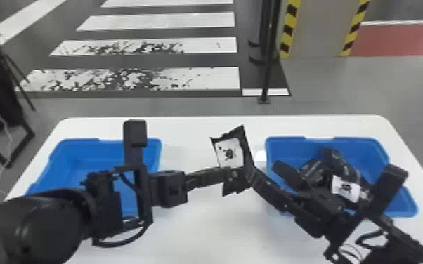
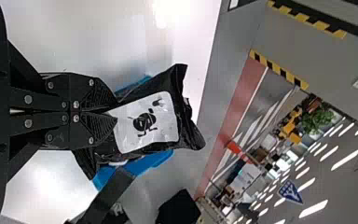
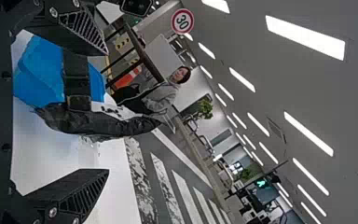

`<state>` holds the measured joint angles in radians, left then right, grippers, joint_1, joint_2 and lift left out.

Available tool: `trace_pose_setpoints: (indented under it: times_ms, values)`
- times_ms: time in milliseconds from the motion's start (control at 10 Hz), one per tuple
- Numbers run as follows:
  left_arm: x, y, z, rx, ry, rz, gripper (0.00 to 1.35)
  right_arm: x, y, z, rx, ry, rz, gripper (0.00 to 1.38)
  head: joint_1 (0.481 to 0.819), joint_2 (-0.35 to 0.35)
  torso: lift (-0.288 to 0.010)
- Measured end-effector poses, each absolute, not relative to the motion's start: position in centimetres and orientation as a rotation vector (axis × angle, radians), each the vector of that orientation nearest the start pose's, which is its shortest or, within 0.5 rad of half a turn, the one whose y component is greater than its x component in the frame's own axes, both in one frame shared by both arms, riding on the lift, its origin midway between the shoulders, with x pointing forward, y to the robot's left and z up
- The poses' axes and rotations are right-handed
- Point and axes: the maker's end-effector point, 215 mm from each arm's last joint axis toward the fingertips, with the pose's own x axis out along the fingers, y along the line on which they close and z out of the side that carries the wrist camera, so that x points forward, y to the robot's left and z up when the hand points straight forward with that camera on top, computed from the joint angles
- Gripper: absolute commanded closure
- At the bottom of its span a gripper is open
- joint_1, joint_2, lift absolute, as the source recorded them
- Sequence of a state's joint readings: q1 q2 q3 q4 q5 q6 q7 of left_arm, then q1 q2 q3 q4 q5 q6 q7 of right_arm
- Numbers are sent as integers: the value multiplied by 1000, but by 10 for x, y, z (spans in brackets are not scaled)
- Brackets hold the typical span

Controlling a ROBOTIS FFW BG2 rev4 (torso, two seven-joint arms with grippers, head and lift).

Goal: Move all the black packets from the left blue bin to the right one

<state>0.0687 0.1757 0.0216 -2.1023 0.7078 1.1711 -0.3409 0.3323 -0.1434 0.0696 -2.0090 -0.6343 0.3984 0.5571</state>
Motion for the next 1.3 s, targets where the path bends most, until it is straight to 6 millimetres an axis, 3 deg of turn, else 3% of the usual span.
trace_pose_setpoints:
  times_ms: [300,400,500,600,800,1000,1100,1200,1300]
  values:
    - [414,25,-345,-470,686,-881,1210,460,-75,-325,539,163,756,136,695,-59,-138]
    - [407,16,-343,-478,691,-907,1210,467,-80,-326,534,156,744,196,695,-77,-138]
    - [403,10,-341,-483,693,-925,1210,471,-82,-327,529,152,737,802,695,-91,-138]
    - [401,8,-340,-486,695,-932,1210,474,-82,-329,532,153,735,1306,695,-95,-138]
    - [400,8,-340,-490,697,-934,1210,476,-85,-330,562,136,722,1280,695,-99,-138]
    - [405,11,-339,-495,679,-920,1167,468,-68,-327,643,141,759,1280,695,-84,-138]
    - [410,16,-338,-504,659,-899,918,461,-57,-327,687,158,789,1280,695,-61,-138]
    - [414,22,-337,-522,639,-875,502,458,-50,-325,717,167,806,1280,695,-38,-138]
    - [414,24,-337,-545,630,-865,297,457,-48,-323,741,166,811,1280,695,-31,-138]
